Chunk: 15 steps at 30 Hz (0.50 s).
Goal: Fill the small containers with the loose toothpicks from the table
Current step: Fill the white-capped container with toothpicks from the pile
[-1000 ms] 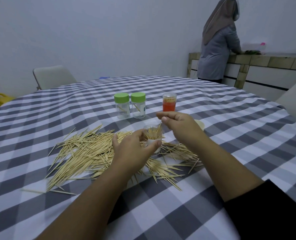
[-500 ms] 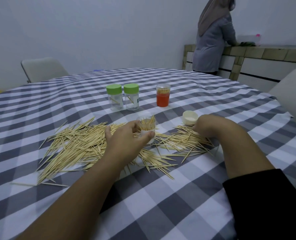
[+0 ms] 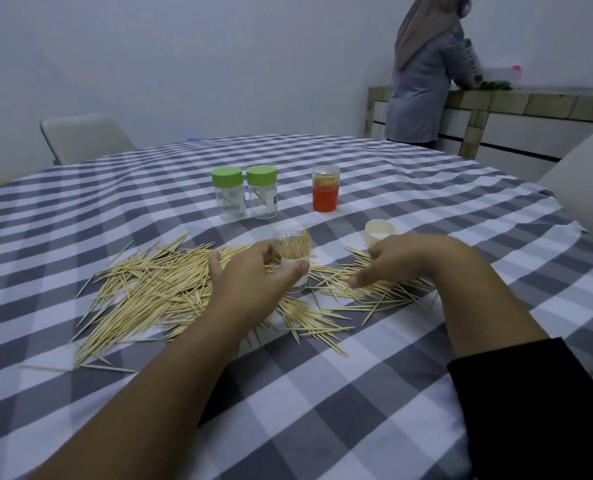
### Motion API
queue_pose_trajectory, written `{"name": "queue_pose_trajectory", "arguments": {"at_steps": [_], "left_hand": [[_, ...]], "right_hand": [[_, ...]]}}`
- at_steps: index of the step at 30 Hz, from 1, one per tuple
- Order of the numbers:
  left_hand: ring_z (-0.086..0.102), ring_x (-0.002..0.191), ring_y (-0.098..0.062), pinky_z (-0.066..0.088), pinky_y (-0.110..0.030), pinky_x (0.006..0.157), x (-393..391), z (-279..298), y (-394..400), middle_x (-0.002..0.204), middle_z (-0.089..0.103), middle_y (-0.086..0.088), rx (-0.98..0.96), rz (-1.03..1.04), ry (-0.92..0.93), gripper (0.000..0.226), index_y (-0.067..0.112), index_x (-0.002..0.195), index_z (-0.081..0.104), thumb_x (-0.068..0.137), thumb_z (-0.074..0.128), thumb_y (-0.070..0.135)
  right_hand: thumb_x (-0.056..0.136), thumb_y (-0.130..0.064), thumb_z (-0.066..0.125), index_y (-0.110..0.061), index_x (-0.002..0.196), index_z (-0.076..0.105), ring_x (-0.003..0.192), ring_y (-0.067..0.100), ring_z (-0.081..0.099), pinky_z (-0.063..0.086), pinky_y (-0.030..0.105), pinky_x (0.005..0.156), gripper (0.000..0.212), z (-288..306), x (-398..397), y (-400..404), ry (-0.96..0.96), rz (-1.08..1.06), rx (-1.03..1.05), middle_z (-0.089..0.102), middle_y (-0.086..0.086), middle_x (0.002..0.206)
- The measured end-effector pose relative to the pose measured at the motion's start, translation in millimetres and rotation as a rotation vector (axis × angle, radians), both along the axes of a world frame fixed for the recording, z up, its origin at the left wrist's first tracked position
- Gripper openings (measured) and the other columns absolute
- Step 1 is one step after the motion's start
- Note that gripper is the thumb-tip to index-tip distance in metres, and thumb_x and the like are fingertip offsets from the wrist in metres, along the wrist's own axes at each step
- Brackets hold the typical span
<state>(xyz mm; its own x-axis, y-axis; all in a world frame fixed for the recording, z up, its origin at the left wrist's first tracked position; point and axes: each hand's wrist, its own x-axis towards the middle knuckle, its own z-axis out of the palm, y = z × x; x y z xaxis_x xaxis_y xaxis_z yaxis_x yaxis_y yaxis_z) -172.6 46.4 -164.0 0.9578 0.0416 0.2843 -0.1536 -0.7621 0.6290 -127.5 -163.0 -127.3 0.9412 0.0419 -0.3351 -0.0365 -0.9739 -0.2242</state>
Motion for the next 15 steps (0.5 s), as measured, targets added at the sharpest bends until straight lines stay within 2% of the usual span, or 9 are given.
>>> {"name": "queue_pose_trajectory", "arguments": {"at_steps": [3,5,7,8,10,13,15], "left_hand": [[0.051,0.118,-0.006,-0.006,-0.046,0.116,0.5,-0.7,0.6,0.107,0.063,0.016,-0.002,0.005,-0.001,0.023,0.039,0.095,0.052,0.085,0.054,0.059],[0.052,0.117,-0.005,-0.006,-0.045,0.116,0.8,-1.2,0.9,0.1,0.059,0.018,-0.005,0.01,0.0,0.024,0.038,0.096,0.054,0.085,0.054,0.059],[0.052,0.116,-0.005,-0.006,-0.045,0.116,1.1,-1.5,0.8,0.097,0.056,0.019,-0.001,0.013,-0.001,0.026,0.037,0.097,0.056,0.085,0.054,0.06],[0.052,0.116,-0.005,-0.006,-0.045,0.116,1.3,-1.8,0.8,0.097,0.056,0.019,0.003,0.014,-0.004,0.027,0.036,0.097,0.056,0.085,0.054,0.06],[0.051,0.117,-0.006,-0.006,-0.045,0.116,0.8,-1.6,0.7,0.098,0.057,0.018,0.007,0.016,-0.004,0.026,0.036,0.097,0.055,0.085,0.054,0.06],[0.049,0.12,-0.007,-0.007,-0.045,0.116,0.1,-1.0,-0.3,0.108,0.063,0.014,0.017,0.017,-0.007,0.026,0.037,0.097,0.053,0.086,0.053,0.06],[0.05,0.12,-0.008,-0.006,-0.045,0.116,0.6,-1.3,-0.6,0.113,0.064,0.012,0.022,0.016,-0.011,0.027,0.037,0.099,0.053,0.085,0.052,0.061]], "right_hand": [[0.076,-0.057,0.068,-0.018,0.14,0.042,0.123,0.025,0.046,0.039,0.034,0.093,0.079,-0.3,-0.6,2.4,-0.035,0.057,-0.058,0.047,0.005,0.139],[0.08,-0.048,0.068,-0.016,0.131,0.051,0.109,0.022,0.052,0.042,0.03,0.082,0.063,-1.8,0.4,5.3,-0.074,0.086,-0.073,0.055,0.005,0.128],[0.086,-0.041,0.064,-0.014,0.118,0.058,0.094,0.019,0.054,0.041,0.026,0.069,0.042,-4.2,1.2,9.2,-0.096,0.114,-0.081,0.059,0.004,0.111],[0.089,-0.038,0.061,-0.012,0.115,0.059,0.091,0.018,0.053,0.039,0.026,0.068,0.037,-5.5,0.7,11.7,-0.106,0.121,-0.098,0.059,0.004,0.104],[0.093,-0.038,0.054,-0.009,0.116,0.058,0.094,0.021,0.052,0.04,0.029,0.074,0.037,-8.4,-0.1,18.8,-0.153,0.122,-0.163,0.054,0.006,0.101],[0.093,-0.049,0.049,-0.013,0.117,0.057,0.113,0.027,0.045,0.034,0.038,0.093,0.044,-11.9,1.1,29.8,-0.24,0.047,-0.243,0.053,0.009,0.116],[0.09,-0.059,0.047,-0.019,0.106,0.059,0.116,0.026,0.044,0.027,0.042,0.1,0.045,-12.5,3.8,33.2,-0.258,-0.005,-0.261,0.056,0.005,0.109]]}}
